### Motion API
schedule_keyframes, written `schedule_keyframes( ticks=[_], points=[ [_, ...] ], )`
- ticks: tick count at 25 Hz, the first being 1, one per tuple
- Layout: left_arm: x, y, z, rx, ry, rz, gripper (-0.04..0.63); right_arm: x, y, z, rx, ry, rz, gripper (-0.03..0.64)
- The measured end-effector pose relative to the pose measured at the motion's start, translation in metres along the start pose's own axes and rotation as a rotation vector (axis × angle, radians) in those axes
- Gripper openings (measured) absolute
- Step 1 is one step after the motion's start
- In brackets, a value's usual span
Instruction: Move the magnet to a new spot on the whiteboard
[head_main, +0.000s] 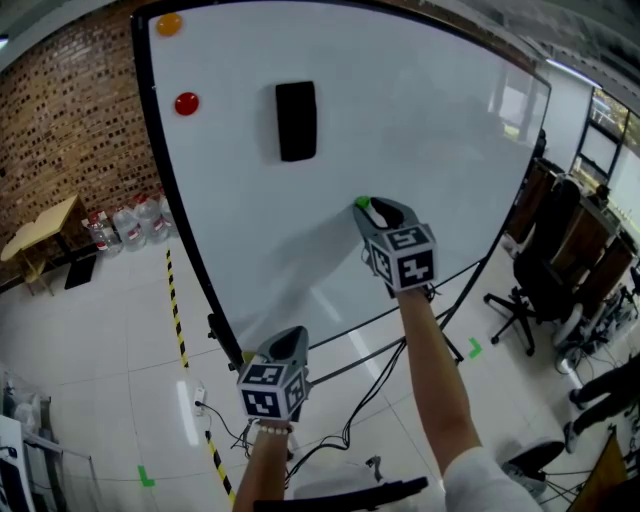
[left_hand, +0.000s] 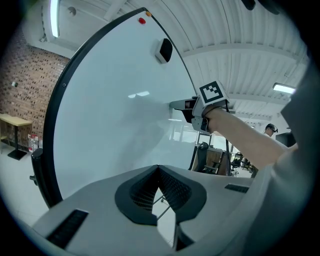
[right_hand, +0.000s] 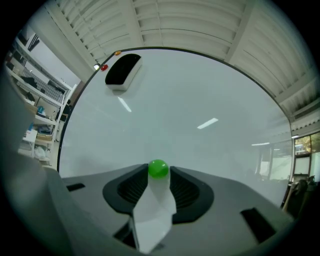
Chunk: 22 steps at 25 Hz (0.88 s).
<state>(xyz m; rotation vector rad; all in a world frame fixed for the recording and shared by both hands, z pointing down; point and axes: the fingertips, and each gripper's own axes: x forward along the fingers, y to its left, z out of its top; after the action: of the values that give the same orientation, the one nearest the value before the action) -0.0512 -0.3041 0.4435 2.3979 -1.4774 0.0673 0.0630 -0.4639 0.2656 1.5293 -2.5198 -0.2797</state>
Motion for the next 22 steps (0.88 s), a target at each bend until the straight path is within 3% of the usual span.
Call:
schedule_keyframes(
  ticks=[8, 11, 13, 17, 22],
  points=[
    [0.005, -0.010, -0.005, 0.009, 0.024, -0.040, -0.002, -0.053, -0.008, -0.017, 0.082, -0.034, 0.008, 0.160],
    [0.009, -0.016, -0.008, 0.012, 0.034, -0.060, -0.003, -0.083, -0.012, -0.036, 0.138, -0.040, 0.006, 0.102],
    [0.012, -0.019, -0.008, 0.013, 0.038, -0.072, -0.002, -0.105, -0.017, -0.051, 0.151, -0.041, -0.026, 0.009],
    [0.019, -0.027, -0.009, 0.014, 0.046, -0.097, -0.002, -0.148, -0.027, -0.089, 0.182, -0.008, -0.094, 0.002],
    [0.028, -0.036, -0.020, 0.005, 0.070, -0.134, -0.002, -0.203, -0.025, -0.152, 0.312, 0.046, -0.164, 0.001]
  ],
)
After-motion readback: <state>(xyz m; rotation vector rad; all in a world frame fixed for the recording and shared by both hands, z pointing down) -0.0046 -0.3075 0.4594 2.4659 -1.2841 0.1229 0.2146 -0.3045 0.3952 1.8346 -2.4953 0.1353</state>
